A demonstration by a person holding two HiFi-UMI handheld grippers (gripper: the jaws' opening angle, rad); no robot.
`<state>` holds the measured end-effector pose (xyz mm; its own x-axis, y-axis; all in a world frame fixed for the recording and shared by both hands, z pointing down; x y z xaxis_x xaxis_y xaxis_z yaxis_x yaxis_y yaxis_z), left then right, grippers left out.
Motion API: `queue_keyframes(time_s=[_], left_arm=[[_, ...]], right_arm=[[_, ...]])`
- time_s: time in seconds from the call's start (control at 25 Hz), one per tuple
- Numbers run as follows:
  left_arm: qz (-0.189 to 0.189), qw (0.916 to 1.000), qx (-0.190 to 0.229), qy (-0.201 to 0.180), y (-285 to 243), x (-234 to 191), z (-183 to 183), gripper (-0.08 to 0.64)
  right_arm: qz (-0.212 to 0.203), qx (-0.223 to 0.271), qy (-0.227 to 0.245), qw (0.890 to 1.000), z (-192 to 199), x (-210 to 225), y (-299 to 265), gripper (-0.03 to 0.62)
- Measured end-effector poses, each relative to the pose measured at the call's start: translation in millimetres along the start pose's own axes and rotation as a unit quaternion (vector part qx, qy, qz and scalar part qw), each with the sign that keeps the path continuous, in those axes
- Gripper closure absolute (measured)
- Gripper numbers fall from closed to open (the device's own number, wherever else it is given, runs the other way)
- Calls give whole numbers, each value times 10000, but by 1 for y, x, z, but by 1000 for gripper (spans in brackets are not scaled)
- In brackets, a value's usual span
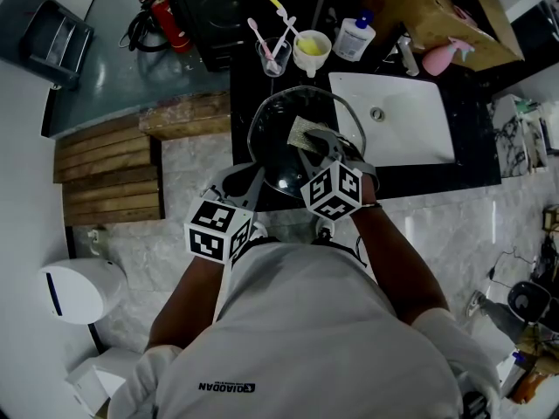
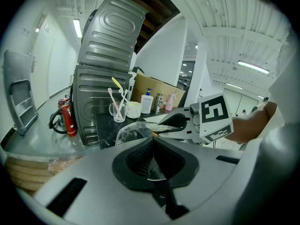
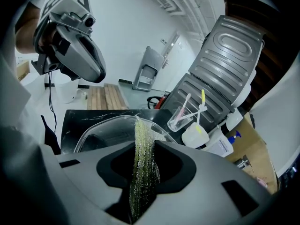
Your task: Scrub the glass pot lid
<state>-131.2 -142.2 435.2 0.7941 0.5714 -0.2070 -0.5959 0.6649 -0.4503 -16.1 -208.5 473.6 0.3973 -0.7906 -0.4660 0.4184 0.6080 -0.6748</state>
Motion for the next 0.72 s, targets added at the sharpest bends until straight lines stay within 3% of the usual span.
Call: queue_keyframes(time_s=[0.72], left_arm=[[3,10000,-26,16,2,-4,3,543]], right_arm=[[-364,113,151,9992,-11,-24,9,483]])
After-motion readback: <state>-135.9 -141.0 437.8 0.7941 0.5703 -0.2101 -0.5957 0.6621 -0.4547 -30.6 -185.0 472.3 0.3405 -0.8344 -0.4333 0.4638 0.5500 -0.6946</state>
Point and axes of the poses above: the fingertips, and each gripper's own axes: y backward along the fingers, x to its right, z out of its underside, the point moved 4 cm from there along y, backward along the fingers
